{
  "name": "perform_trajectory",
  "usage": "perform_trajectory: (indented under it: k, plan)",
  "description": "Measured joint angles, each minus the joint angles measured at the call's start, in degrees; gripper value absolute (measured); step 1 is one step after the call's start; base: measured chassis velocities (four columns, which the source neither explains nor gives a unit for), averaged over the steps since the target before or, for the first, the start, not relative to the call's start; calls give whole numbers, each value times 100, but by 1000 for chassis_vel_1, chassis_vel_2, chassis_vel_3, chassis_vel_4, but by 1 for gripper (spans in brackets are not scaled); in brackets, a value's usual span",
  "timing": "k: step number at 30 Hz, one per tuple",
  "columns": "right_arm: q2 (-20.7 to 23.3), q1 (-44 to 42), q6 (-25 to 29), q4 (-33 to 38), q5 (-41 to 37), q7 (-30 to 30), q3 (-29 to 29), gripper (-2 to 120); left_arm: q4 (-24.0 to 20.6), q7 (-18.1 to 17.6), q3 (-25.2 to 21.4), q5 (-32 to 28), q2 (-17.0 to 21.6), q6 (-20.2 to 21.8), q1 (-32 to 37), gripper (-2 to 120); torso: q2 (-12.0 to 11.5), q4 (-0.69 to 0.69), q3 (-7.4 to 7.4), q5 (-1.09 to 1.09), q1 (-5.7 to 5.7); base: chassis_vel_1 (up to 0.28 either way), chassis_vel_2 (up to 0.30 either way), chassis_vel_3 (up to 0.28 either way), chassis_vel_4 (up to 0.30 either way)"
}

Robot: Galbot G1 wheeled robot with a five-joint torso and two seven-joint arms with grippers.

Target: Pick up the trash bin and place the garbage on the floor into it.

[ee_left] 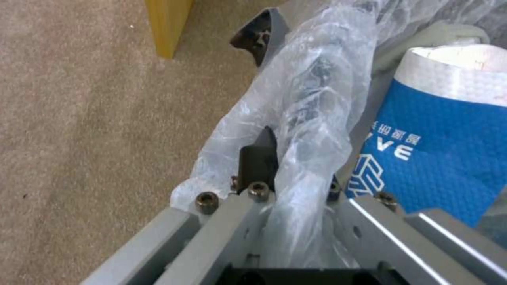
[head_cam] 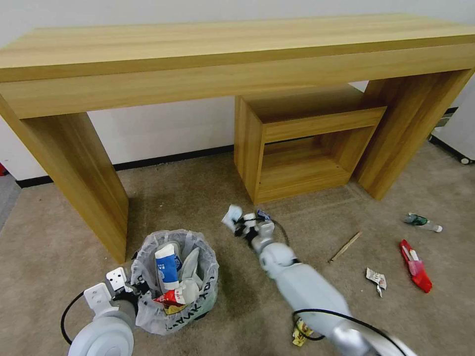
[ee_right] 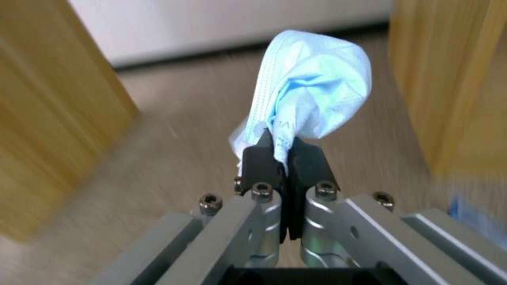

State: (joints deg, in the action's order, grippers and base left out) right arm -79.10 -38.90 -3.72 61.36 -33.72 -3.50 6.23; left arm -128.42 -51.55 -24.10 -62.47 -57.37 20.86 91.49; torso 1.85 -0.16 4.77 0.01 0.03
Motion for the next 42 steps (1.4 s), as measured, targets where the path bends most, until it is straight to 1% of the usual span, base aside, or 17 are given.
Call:
perform_trajectory:
  k: [2, 3, 5, 6, 7, 8, 9, 11, 12, 15, 20, 22, 24, 28, 33, 37, 42]
  plan:
    - [434, -156, 48, 845, -187, -172, -88, 0, 3, -24, 16, -52, 24, 0, -24, 1, 0, 2, 0, 0, 0, 0, 0, 0, 0]
    - [434, -156, 48, 845, -187, -172, -88, 0, 3, -24, 16, -52, 24, 0, -24, 1, 0, 2, 0, 0, 0, 0, 0, 0, 0]
    - [716, -297, 45, 1426, -426, -290, -146, 0, 4, -34, 28, -90, 40, 0, -35, 1, 0, 3, -1, 1, 0, 0, 0, 0, 0]
    - [999, -439, 44, 1864, -664, -412, -189, 0, 1, -36, 33, -119, 49, 0, -41, 1, 0, 7, -1, 3, 0, 0, 0, 0, 0]
    - [999, -439, 44, 1864, -664, -412, -189, 0, 1, -36, 33, -119, 49, 0, -41, 1, 0, 7, -1, 3, 0, 0, 0, 0, 0]
    - [1195, -523, 39, 2096, -775, -463, -215, 0, 1, -41, 37, -130, 55, 0, -43, 1, 0, 5, -1, 2, 0, 0, 0, 0, 0]
    - [1574, -695, 2, 2558, -924, -495, -283, 0, -4, -47, 43, -136, 59, 0, -52, 1, 0, 1, 0, -2, 0, 0, 0, 0, 0]
    - [1995, -937, -58, 3172, -1124, -510, -365, 0, -18, -45, 54, -142, 58, 0, -55, 1, 0, -1, -1, 1, 0, 0, 0, 0, 0]
    - [1995, -937, -58, 3172, -1124, -510, -365, 0, -18, -45, 54, -142, 58, 0, -55, 1, 0, -1, -1, 1, 0, 0, 0, 0, 0]
    - [2477, -1216, -108, 3965, -1420, -632, -562, 0, -15, -46, 70, -116, 15, 6, -44, 1, 0, 4, -1, 0, 0, 0, 0, 0, 0]
    - [2709, -1260, -59, 4439, -1953, -1055, -473, 0, -13, -44, 87, -81, -32, 29, -29, 1, 1, 3, -1, -1, 0, 0, 0, 0, 0]
    - [2743, -1171, -131, 4614, -2156, -1107, -119, 0, -36, -42, 88, -91, -31, 33, -32, 1, 1, 4, -1, 0, 0, 0, 0, 0, 0]
    - [2756, -1069, -408, 4847, -2397, -916, 298, 0, -40, -44, 87, -101, -32, 37, -36, 1, 0, 4, -1, -1, 0, 0, 0, 0, 0]
    - [2876, -1059, -602, 5055, -2463, -807, 707, 0, -14, -55, 74, -102, -50, 39, -40, 1, 1, 3, -1, -1, 0, 0, 0, 0, 0]
    - [2979, -1073, -707, 5242, -2444, -672, 946, 0, 4, -64, 64, -102, -53, 39, -36, 1, 0, 3, 0, -1, 0, 0, 0, 0, 0]
    - [3118, -1111, -872, 5536, -2439, -258, 1318, 0, 15, -78, 63, -102, -73, 39, -49, 1, 0, 3, -1, -1, 0, 0, 0, 0, 0]
    - [3148, -1142, -921, 5506, -2405, -48, 1595, 0, 9, -89, 51, -112, -80, 38, -53, 1, 0, 2, -1, -2, 0, 0, 0, 0, 0]
